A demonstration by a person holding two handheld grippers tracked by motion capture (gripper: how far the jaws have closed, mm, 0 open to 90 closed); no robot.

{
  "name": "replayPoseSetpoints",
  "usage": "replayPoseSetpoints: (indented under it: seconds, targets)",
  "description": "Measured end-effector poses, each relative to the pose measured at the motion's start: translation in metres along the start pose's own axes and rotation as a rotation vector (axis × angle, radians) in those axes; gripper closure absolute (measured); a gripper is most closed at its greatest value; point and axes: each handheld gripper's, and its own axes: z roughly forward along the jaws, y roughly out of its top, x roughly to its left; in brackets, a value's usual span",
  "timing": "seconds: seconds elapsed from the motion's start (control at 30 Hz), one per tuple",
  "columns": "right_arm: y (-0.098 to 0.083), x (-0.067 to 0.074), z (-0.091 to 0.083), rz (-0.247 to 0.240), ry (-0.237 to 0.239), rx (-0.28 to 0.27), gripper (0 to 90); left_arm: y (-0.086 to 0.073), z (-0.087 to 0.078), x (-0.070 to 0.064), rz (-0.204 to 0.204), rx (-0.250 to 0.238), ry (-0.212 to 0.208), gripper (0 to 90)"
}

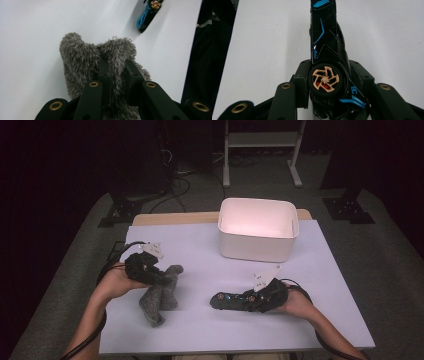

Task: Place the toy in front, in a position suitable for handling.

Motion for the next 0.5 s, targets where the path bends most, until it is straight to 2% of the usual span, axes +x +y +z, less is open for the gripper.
replayPoseSetpoints:
  seconds: [0.1,0.2,0.33,0.5]
  targets:
    - [0.001,0.000,0.000,0.012,0.004,-0.008,53.3,-0.003,-0.001,0.002,-0.006,0.013,0.023,78.3]
    - [0.005,0.001,0.001,0.026,0.010,-0.021,50.0,-0.009,0.009,0.004,-0.018,0.028,0.020,78.1]
    - [0.012,0.000,0.005,0.028,0.030,-0.027,46.9,-0.016,0.029,0.007,-0.040,0.018,-0.014,77.2]
    - [0.020,-0.001,0.009,0.066,0.064,-0.031,40.9,-0.020,0.057,0.005,-0.041,0.010,-0.049,74.3]
